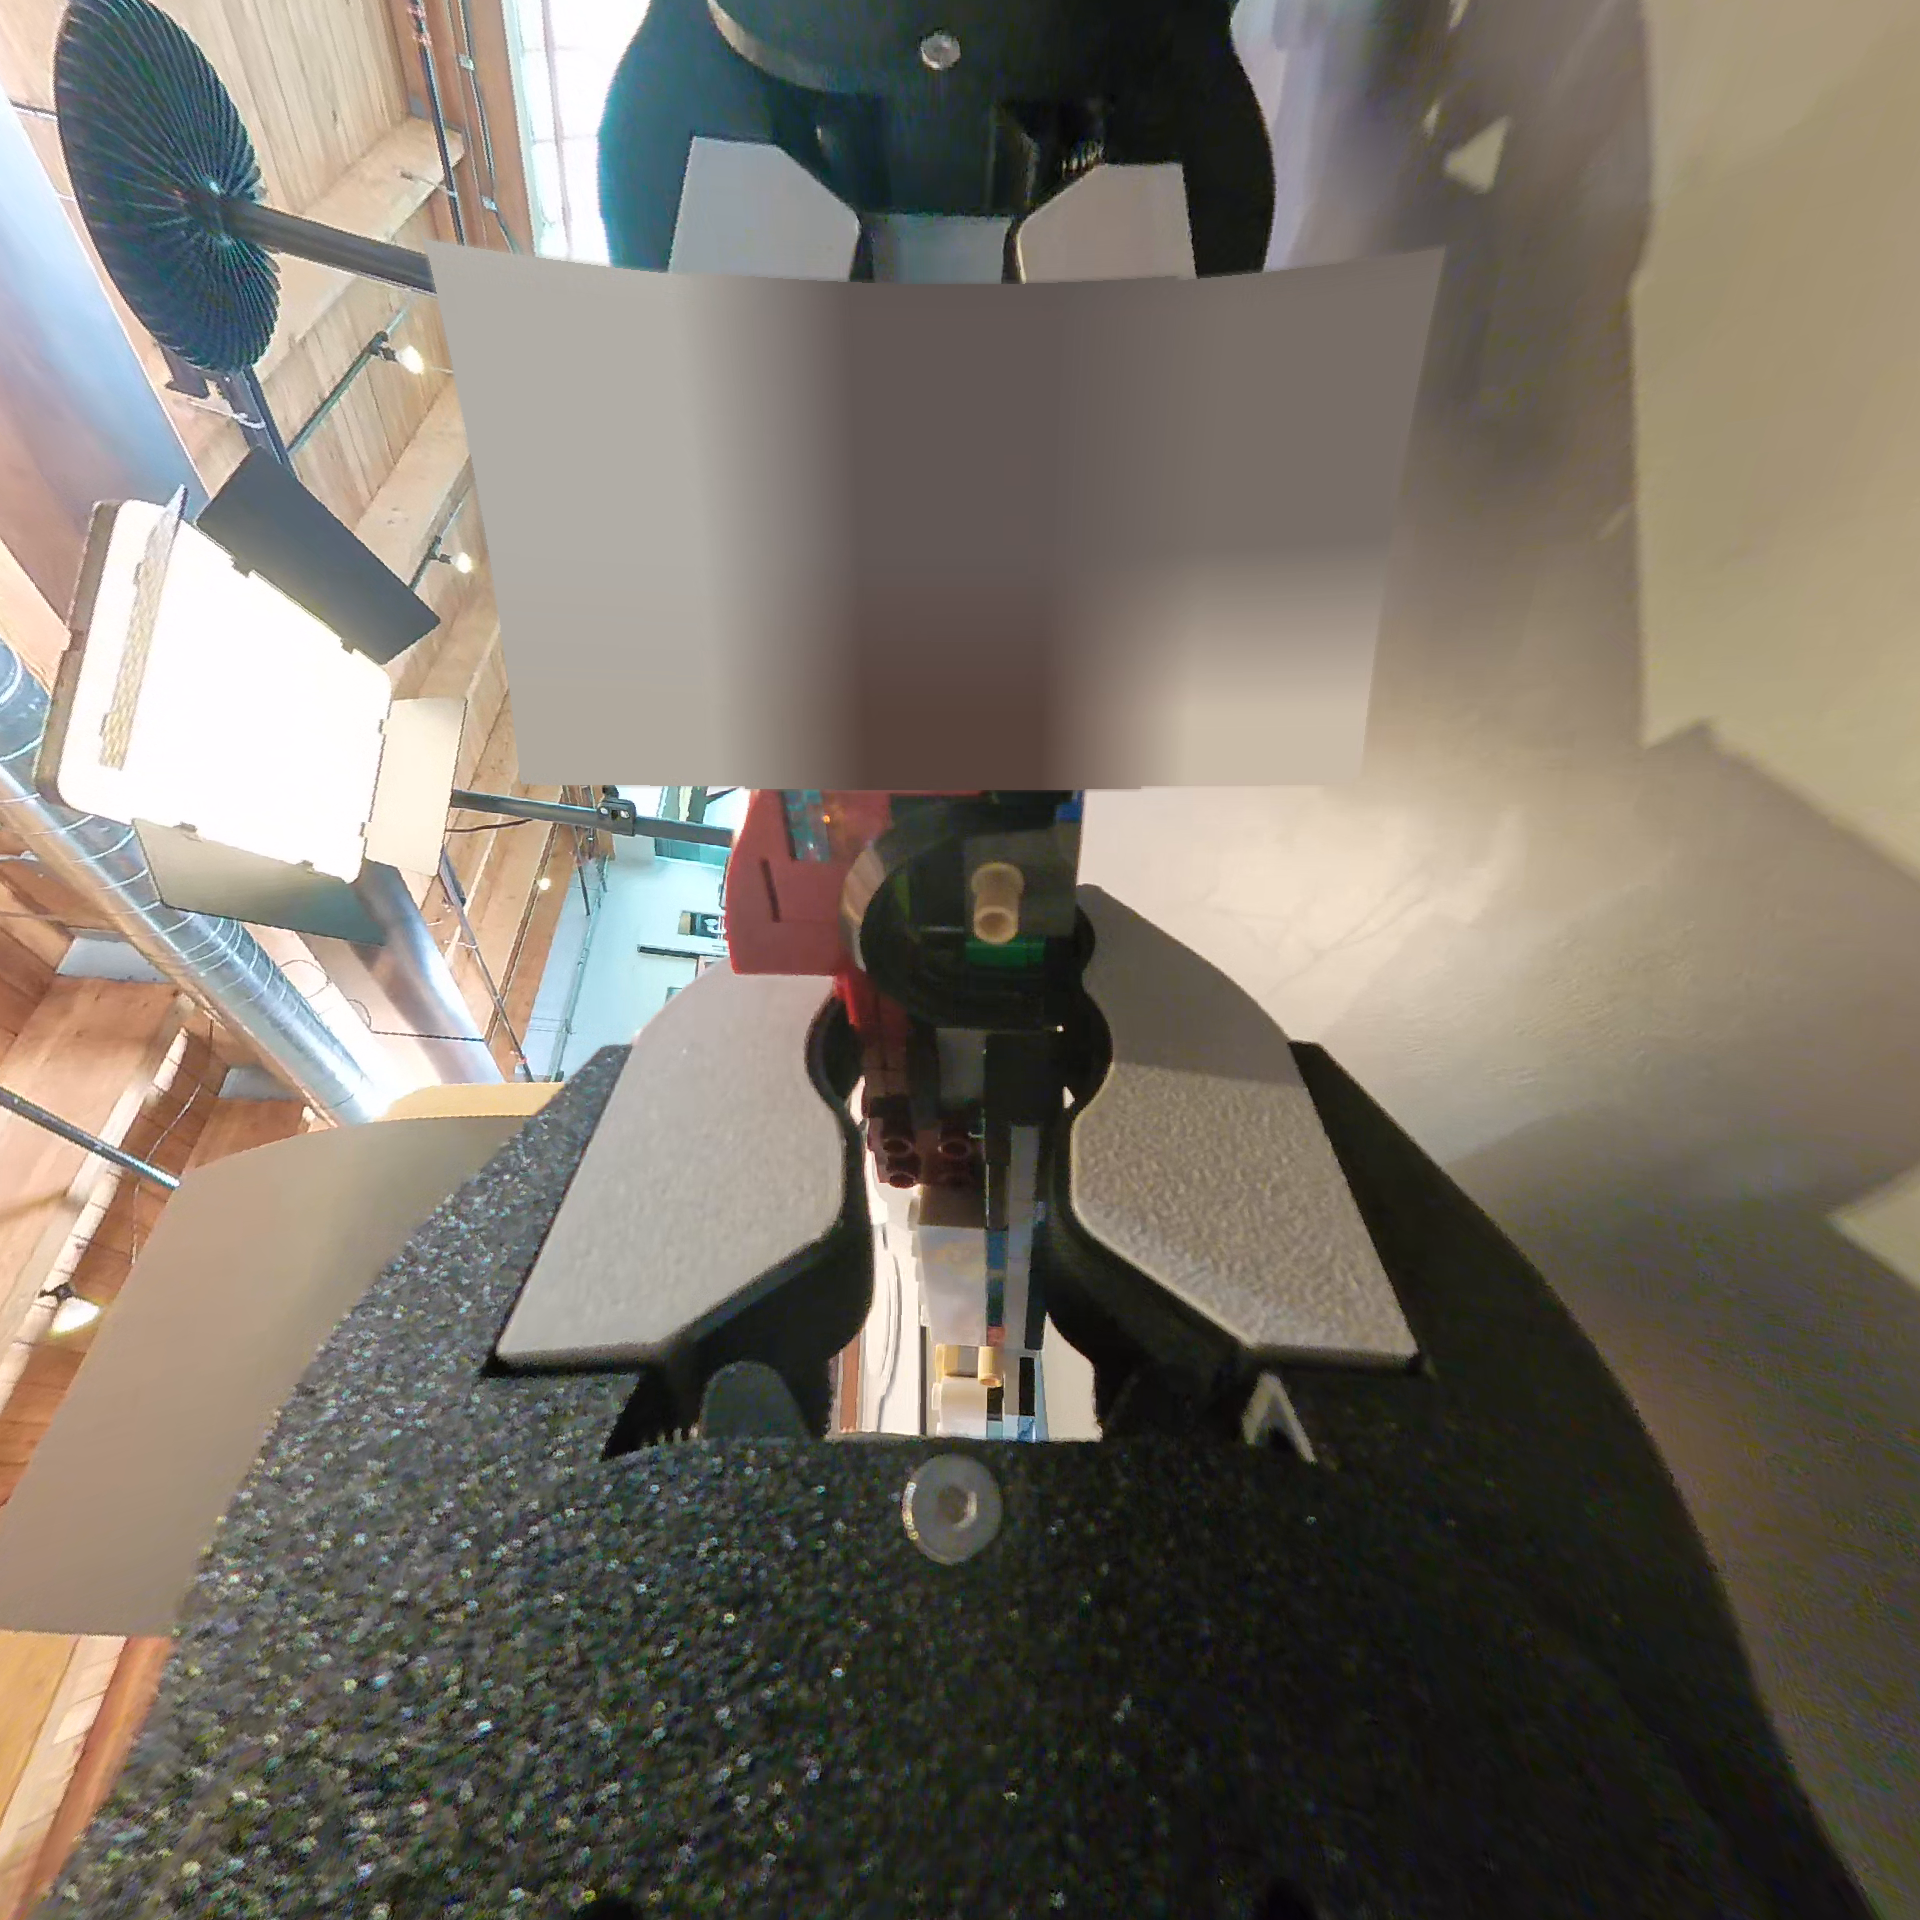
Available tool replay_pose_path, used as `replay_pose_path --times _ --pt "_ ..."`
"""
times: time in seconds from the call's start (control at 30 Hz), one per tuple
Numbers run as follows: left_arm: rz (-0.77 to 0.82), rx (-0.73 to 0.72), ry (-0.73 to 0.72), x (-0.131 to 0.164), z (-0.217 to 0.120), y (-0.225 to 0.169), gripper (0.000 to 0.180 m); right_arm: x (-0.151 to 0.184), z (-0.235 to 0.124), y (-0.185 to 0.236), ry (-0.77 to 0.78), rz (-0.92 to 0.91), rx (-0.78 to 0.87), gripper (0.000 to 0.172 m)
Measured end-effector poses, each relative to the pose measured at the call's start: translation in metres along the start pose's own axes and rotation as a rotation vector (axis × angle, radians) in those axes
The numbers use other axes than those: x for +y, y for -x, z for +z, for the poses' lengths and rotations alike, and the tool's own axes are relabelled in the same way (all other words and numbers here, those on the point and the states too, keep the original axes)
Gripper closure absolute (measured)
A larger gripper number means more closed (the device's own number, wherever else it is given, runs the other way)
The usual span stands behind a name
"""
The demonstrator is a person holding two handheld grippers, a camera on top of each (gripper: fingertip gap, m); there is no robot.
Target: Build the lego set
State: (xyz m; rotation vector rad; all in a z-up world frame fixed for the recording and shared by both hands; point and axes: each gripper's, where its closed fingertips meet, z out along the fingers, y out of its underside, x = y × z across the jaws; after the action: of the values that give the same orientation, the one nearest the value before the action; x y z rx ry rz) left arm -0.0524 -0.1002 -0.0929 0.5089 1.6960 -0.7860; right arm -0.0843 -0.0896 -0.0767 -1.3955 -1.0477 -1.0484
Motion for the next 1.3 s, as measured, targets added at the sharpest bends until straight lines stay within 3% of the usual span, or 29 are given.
replay_pose_path --times 0.8,1.07,1.3 --pt "-0.019 0.02 0.018 0.002 0.001 -0.003 0.145 0.004 0.001 0.001 0.01 -0.028 -0.005 0.135" --pt "-0.039 -0.01 0.034 0.006 0.0 0.002 0.145 0.009 0.002 -0.001 0.019 0.068 0.012 0.128" --pt "-0.059 -0.058 0.126 0.023 0.001 0.012 0.145 0.023 0.003 -0.007 0.127 0.106 0.045 0.119"
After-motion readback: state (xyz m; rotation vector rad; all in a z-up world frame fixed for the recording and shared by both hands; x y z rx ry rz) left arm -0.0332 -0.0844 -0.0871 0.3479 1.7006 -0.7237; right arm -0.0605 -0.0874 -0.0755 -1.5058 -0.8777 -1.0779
